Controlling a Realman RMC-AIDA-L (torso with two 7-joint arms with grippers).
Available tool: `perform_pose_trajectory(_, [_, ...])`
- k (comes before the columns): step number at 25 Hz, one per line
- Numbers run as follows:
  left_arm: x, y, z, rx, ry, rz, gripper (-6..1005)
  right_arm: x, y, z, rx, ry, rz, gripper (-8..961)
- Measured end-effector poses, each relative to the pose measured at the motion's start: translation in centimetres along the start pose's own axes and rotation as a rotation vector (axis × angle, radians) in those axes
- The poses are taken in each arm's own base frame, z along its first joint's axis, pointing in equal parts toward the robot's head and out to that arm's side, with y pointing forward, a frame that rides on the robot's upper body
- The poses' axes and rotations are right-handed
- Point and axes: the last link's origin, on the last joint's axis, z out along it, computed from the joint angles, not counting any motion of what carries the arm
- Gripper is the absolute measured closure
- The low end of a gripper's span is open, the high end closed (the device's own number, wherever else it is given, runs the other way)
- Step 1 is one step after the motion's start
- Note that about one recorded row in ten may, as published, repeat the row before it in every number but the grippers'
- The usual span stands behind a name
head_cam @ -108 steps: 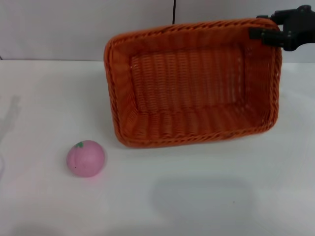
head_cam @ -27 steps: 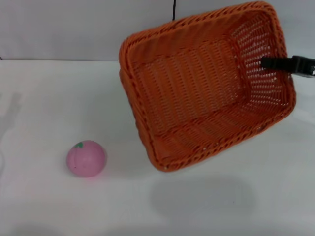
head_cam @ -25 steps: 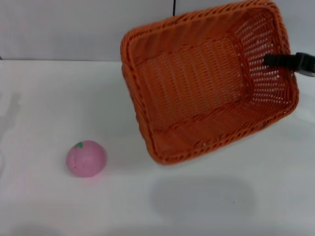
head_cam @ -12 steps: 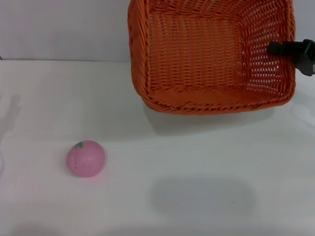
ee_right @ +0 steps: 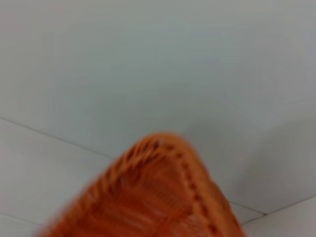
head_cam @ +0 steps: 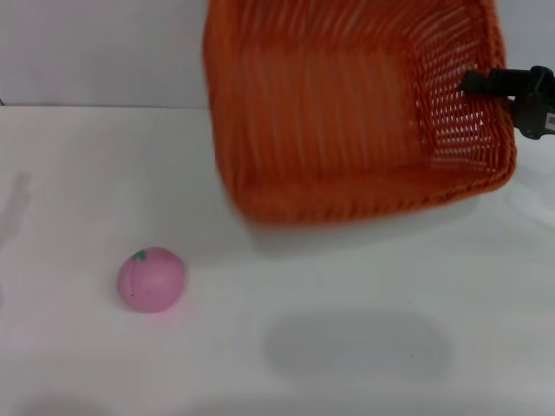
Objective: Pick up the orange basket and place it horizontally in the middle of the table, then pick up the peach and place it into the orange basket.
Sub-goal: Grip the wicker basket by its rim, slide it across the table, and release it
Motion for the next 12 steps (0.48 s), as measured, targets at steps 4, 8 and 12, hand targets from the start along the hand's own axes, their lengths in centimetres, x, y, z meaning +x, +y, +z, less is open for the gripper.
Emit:
perform_pose_trajectory(4, [0.01, -0.01, -0.01, 0.0, 0.0, 0.0, 173, 0.21, -0.17, -0.07, -0.001, -0.003, 0.019, 701])
perform_pose_trajectory(8, [0.02, 0.0, 0.01, 0.0, 0.001, 0.0, 173, 0.6, -0.37, -0.14, -0.003, -0.003, 0.042, 534])
perform_pose_trajectory(12, [0.0, 0.01, 0.1, -0.002, 0.001, 0.0, 173, 0.9, -0.58, -0.27, -0.007, -0.013, 0.073, 401])
